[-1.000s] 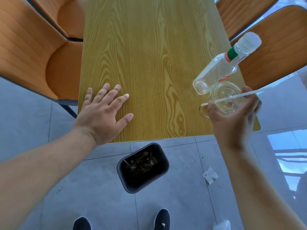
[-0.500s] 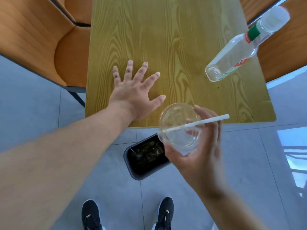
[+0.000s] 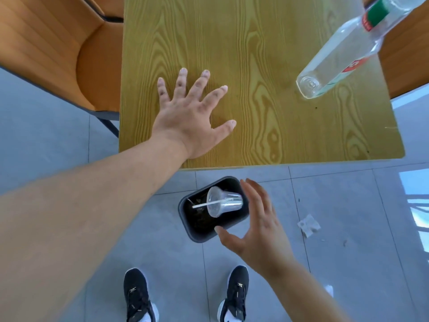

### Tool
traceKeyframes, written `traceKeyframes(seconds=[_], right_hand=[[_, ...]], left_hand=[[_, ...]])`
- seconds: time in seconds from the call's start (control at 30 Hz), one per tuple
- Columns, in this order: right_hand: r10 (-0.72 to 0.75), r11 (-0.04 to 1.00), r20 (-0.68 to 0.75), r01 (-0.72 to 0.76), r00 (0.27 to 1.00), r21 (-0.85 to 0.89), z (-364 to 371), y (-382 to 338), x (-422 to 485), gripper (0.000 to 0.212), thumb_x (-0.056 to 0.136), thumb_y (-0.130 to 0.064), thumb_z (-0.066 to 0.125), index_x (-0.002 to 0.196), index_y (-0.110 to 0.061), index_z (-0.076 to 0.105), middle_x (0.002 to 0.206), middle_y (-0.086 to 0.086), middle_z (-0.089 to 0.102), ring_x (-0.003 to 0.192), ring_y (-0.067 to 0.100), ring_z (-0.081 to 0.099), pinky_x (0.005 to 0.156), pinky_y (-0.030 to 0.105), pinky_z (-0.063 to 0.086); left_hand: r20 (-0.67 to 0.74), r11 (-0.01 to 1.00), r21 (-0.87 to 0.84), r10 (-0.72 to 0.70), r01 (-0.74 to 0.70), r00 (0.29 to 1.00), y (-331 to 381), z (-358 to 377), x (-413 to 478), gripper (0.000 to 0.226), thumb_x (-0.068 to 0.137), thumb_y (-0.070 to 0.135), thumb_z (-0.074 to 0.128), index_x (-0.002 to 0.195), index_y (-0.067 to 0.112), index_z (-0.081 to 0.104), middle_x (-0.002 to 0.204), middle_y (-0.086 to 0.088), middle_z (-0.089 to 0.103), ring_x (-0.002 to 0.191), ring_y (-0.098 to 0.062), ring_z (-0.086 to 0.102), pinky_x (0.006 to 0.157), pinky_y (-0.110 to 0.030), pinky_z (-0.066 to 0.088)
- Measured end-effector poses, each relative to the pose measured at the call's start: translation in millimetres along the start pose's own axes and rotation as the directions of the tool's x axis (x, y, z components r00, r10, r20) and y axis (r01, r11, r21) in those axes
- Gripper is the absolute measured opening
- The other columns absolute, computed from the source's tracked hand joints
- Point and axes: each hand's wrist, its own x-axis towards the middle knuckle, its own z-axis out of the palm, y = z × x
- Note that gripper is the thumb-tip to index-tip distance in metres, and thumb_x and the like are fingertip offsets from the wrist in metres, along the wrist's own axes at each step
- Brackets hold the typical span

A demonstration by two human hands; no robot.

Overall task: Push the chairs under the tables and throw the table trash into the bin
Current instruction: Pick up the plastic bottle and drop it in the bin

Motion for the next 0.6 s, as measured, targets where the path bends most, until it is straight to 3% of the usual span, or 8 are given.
traceKeyframes(seconds=[0.1, 0.2, 0.27, 0.33, 0.43, 0.47, 0.53, 0.6], right_hand=[[-0.048, 0.998, -0.279, 0.057, 0.959, 0.024, -32.0, -9.3, 17.6, 0.079, 0.086, -0.053, 0.072, 0.152, -0.025, 0.038, 0.152, -0.009, 0.043, 0.143, 0.010, 0.043, 0.109, 0.043, 0.048], [-0.087, 0.992, -0.588, 0.126, 0.804, 0.025, -83.0, -14.2, 55.3, 0.072, 0.087, -0.039, 0.077, 0.145, -0.011, 0.044, 0.143, 0.000, 0.050, 0.131, 0.025, 0.054, 0.102, 0.048, 0.050], [-0.024, 0.994, -0.707, 0.090, 0.706, 0.056, -119.6, -14.0, 90.3, 0.082, 0.084, -0.039, 0.081, 0.148, -0.011, 0.039, 0.146, 0.004, 0.049, 0.130, 0.027, 0.053, 0.102, 0.049, 0.050], [0.090, 0.990, -0.730, 0.016, 0.677, 0.137, -151.3, -12.4, 127.6, 0.101, 0.080, -0.048, 0.084, 0.156, -0.010, 0.029, 0.154, 0.008, 0.042, 0.137, 0.027, 0.047, 0.109, 0.050, 0.046], [0.231, 0.961, -0.634, -0.071, 0.738, 0.268, -178.2, -11.2, 176.9, 0.122, 0.075, -0.060, 0.085, 0.163, -0.009, 0.017, 0.163, 0.006, 0.032, 0.148, 0.022, 0.038, 0.118, 0.042, 0.038], [0.242, 0.956, -0.603, -0.081, 0.760, 0.281, -181.2, -11.2, 189.0, 0.119, 0.076, -0.058, 0.087, 0.162, -0.011, 0.021, 0.160, 0.005, 0.038, 0.144, 0.020, 0.043, 0.116, 0.038, 0.040], [0.226, 0.963, -0.562, -0.093, 0.795, 0.254, -179.8, -9.9, 204.1, 0.093, 0.081, -0.049, 0.086, 0.151, -0.013, 0.038, 0.136, -0.005, 0.055, 0.117, 0.014, 0.061, 0.101, 0.031, 0.049], [0.196, 0.975, -0.559, -0.097, 0.805, 0.201, -172.7, -9.6, 205.8, 0.071, 0.085, -0.044, 0.082, 0.140, -0.014, 0.047, 0.124, -0.007, 0.061, 0.096, 0.015, 0.067, 0.085, 0.029, 0.055]], left_hand=[[-0.004, 1.000, -0.003, 0.004, -0.004, 1.000, 0.5, -2.3, 0.9, 0.084, 0.088, 0.090, 0.017, 0.160, 0.048, 0.019, 0.176, 0.002, 0.004, 0.160, -0.036, -0.011, 0.121, -0.071, -0.010], [-0.004, 1.000, -0.017, 0.006, -0.006, 1.000, -0.3, -1.6, -0.8, 0.083, 0.088, 0.090, 0.017, 0.160, 0.048, 0.018, 0.176, 0.002, 0.003, 0.160, -0.034, -0.012, 0.121, -0.071, -0.010], [-0.007, 1.000, -0.013, 0.004, -0.004, 1.000, -0.9, -0.4, -2.4, 0.084, 0.088, 0.091, 0.015, 0.160, 0.048, 0.016, 0.176, 0.003, 0.003, 0.160, -0.033, -0.012, 0.121, -0.071, -0.010], [-0.009, 1.000, -0.004, 0.001, -0.001, 1.000, -1.2, 0.2, -3.5, 0.085, 0.087, 0.092, 0.012, 0.160, 0.049, 0.015, 0.176, 0.004, 0.003, 0.160, -0.033, -0.012, 0.121, -0.070, -0.010], [-0.005, 1.000, -0.004, -0.006, 0.006, 1.000, -1.7, 0.3, -4.5, 0.086, 0.086, 0.093, 0.010, 0.161, 0.050, 0.014, 0.176, 0.005, 0.002, 0.160, -0.032, -0.013, 0.121, -0.070, -0.010], [-0.004, 1.000, -0.005, -0.007, 0.007, 1.000, -2.0, 0.3, -5.0, 0.086, 0.086, 0.093, 0.010, 0.161, 0.050, 0.013, 0.176, 0.005, 0.002, 0.160, -0.032, -0.013, 0.121, -0.070, -0.010], [0.001, 1.000, -0.006, -0.009, 0.009, 1.000, -2.9, 0.2, -6.0, 0.087, 0.086, 0.093, 0.010, 0.161, 0.049, 0.013, 0.176, 0.005, 0.002, 0.160, -0.033, -0.014, 0.121, -0.070, -0.010], [0.004, 1.000, -0.007, -0.009, 0.009, 1.000, -3.0, -0.1, -6.7, 0.086, 0.086, 0.093, 0.011, 0.161, 0.050, 0.014, 0.176, 0.005, 0.002, 0.160, -0.033, -0.014, 0.121, -0.070, -0.010]])
